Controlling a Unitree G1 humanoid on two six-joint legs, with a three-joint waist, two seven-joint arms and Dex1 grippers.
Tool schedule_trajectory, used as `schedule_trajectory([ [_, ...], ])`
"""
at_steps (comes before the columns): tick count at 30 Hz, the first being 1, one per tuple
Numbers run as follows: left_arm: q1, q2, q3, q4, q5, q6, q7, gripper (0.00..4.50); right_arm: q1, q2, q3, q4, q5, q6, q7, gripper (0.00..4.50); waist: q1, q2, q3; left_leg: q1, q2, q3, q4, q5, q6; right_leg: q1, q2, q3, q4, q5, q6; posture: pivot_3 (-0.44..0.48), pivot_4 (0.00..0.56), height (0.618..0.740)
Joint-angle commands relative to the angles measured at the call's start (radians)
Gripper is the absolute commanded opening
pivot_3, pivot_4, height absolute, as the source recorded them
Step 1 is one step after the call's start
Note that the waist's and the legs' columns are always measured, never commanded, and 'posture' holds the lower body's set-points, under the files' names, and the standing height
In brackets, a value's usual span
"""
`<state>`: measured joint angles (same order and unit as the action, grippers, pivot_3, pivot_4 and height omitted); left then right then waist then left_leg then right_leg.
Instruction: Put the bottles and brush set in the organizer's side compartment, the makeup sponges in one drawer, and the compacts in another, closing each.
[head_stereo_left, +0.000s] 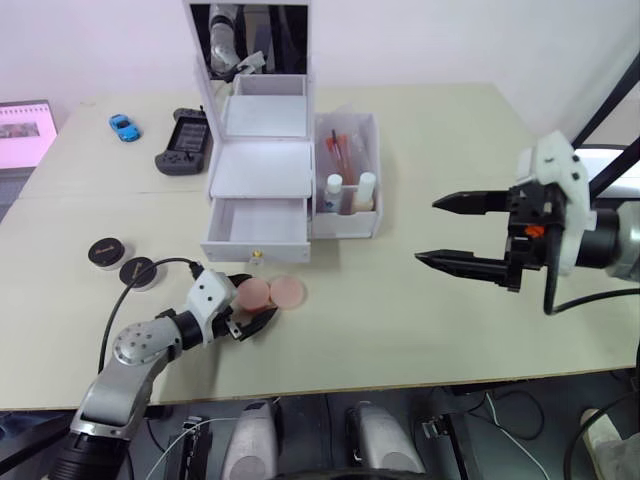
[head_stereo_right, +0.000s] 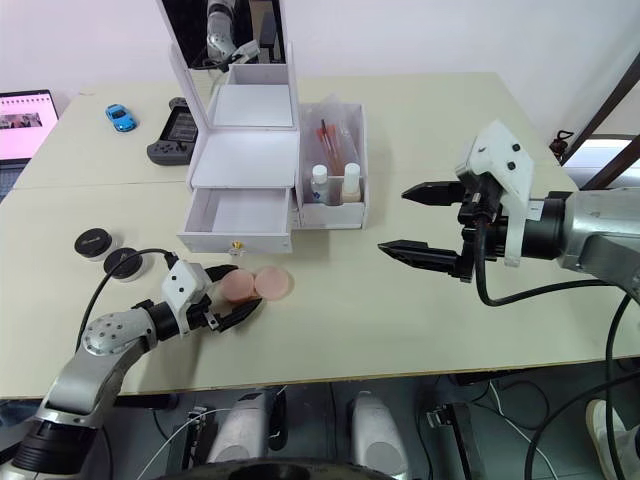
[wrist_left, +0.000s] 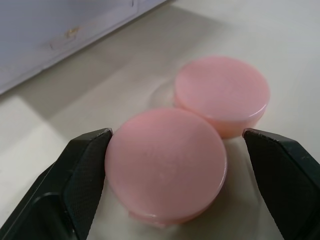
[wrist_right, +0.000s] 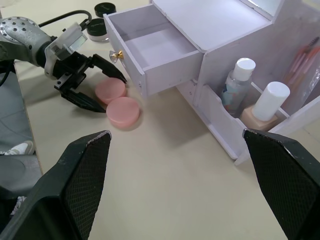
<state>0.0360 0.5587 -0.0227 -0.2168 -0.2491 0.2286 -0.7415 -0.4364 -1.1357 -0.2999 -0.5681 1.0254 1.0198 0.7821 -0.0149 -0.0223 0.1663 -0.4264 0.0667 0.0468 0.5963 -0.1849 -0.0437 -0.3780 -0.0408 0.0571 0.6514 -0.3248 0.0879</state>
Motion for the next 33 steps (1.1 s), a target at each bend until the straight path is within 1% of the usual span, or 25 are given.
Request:
schedule_trajectory([
  [1, -0.007, 0.003, 0.026, -0.002, -0.006, 0.004, 0.009, 2.97, -0.006, -0.006, -0.034, -0.013, -0.008, -0.026, -0.001, 4.5, 0.0, 0.0, 0.0, 0.0, 0.0, 0.0, 0.0, 0.0, 0.0, 0.0, 0.0, 0.0, 0.0, 0.0, 0.0, 0.0, 0.15, 0.74],
  [2, -0.007, 0.003, 0.032, -0.001, -0.01, 0.007, 0.012, 2.65, -0.007, -0.004, -0.03, -0.01, -0.012, -0.029, -0.001, 4.5, 0.0, 0.0, 0.0, 0.0, 0.0, 0.0, 0.0, 0.0, 0.0, 0.0, 0.0, 0.0, 0.0, 0.0, 0.001, 0.0, 0.15, 0.74],
  [4, -0.006, 0.004, 0.039, -0.002, -0.013, 0.01, 0.014, 2.66, -0.008, -0.003, -0.023, -0.006, -0.018, -0.034, 0.002, 4.5, 0.0, 0.0, 0.0, 0.0, 0.0, 0.0, 0.0, 0.0, 0.0, 0.0, 0.0, 0.0, 0.0, 0.0, 0.001, 0.0, 0.15, 0.74],
  [6, 0.01, 0.01, 0.07, -0.013, -0.03, 0.019, 0.019, 2.66, -0.014, 0.003, -0.01, -0.001, -0.023, -0.041, 0.004, 4.5, -0.001, 0.0, 0.0, 0.0, 0.0, 0.0, 0.0, 0.0, 0.0, 0.0, 0.0, 0.0, 0.0, 0.0, 0.001, 0.0, 0.15, 0.74],
  [12, 0.062, 0.035, 0.192, -0.001, -0.042, 0.035, 0.057, 2.66, -0.041, 0.023, 0.033, 0.019, -0.042, -0.063, 0.021, 4.5, -0.003, 0.0, 0.0, 0.0, 0.001, 0.0, 0.0, 0.0, 0.0, 0.0, 0.001, 0.0, 0.001, 0.001, 0.001, 0.0, 0.15, 0.74],
  [17, 0.083, 0.036, 0.232, 0.002, -0.038, 0.044, 0.077, 2.66, -0.076, 0.039, 0.077, 0.044, -0.063, -0.079, 0.038, 4.5, 0.001, 0.0, 0.0, 0.0, 0.0, 0.0, 0.0, 0.0, 0.0, 0.0, -0.001, 0.0, 0.001, -0.001, -0.001, 0.0, 0.15, 0.74],
  [18, 0.083, 0.035, 0.241, 0.007, -0.041, 0.048, 0.082, 3.46, -0.081, 0.039, 0.081, 0.048, -0.067, -0.081, 0.041, 4.5, 0.001, 0.0, 0.0, 0.0, 0.0, 0.0, 0.0, 0.0, 0.0, 0.0, -0.002, 0.0, 0.001, -0.001, -0.001, 0.0, 0.15, 0.74],
  [19, 0.083, 0.035, 0.249, 0.012, -0.045, 0.047, 0.081, 3.67, -0.084, 0.039, 0.085, 0.052, -0.071, -0.084, 0.045, 4.5, 0.001, 0.0, 0.0, 0.0, 0.0, 0.0, 0.0, 0.0, 0.0, 0.0, -0.002, 0.0, 0.001, -0.001, -0.001, 0.0, 0.15, 0.74],
  [20, 0.085, 0.034, 0.255, 0.014, -0.052, 0.042, 0.077, 4.01, -0.085, 0.039, 0.088, 0.054, -0.075, -0.086, 0.05, 4.5, 0.0, 0.0, 0.0, 0.0, 0.0, 0.0, 0.0, 0.0, 0.0, 0.0, -0.002, 0.0, 0.001, -0.001, -0.001, 0.0, 0.15, 0.74],
  [21, 0.088, 0.025, 0.267, 0.007, -0.072, 0.031, 0.068, 4.45, -0.084, 0.039, 0.089, 0.056, -0.077, -0.088, 0.055, 4.5, 0.0, 0.0, 0.0, 0.0, 0.0, 0.0, 0.0, 0.0, 0.0, 0.0, -0.002, 0.0, 0.001, -0.001, -0.001, 0.0, 0.15, 0.74],
  [24, 0.108, 0.0, 0.307, -0.043, -0.14, 0.002, 0.037, 4.49, -0.082, 0.039, 0.091, 0.057, -0.085, -0.091, 0.067, 4.5, 0.0, 0.0, 0.0, 0.0, 0.001, 0.0, 0.0, 0.0, 0.0, 0.0, -0.002, 0.0, 0.001, -0.001, -0.001, 0.0, 0.15, 0.74],
  [27, 0.187, 0.013, 0.333, -0.131, -0.196, -0.015, -0.029, 4.49, -0.083, 0.039, 0.086, 0.06, -0.085, -0.091, 0.075, 4.5, -0.004, -0.001, 0.0, 0.0, 0.001, 0.0, 0.0, 0.0, 0.0, 0.0, -0.003, 0.0, 0.0, 0.0, -0.001, 0.0, 0.15, 0.74],
  [30, 0.271, 0.057, 0.339, -0.206, -0.228, -0.022, -0.113, 4.49, -0.076, 0.039, 0.081, 0.054, -0.083, -0.089, 0.077, 4.5, -0.005, -0.001, -0.001, 0.0, 0.001, 0.0, 0.0, 0.0, 0.0, 0.0, -0.003, 0.0, 0.001, -0.001, -0.001, 0.0, 0.15, 0.74],
  [33, 0.296, 0.094, 0.299, -0.252, -0.231, -0.017, -0.16, 4.49, -0.073, 0.043, 0.08, 0.049, -0.078, -0.085, 0.073, 4.5, 0.0, 0.0, -0.001, 0.001, 0.001, 0.0, 0.0, 0.0, 0.0, 0.0, -0.003, -0.001, 0.001, -0.001, -0.002, 0.0, 0.15, 0.74],
])
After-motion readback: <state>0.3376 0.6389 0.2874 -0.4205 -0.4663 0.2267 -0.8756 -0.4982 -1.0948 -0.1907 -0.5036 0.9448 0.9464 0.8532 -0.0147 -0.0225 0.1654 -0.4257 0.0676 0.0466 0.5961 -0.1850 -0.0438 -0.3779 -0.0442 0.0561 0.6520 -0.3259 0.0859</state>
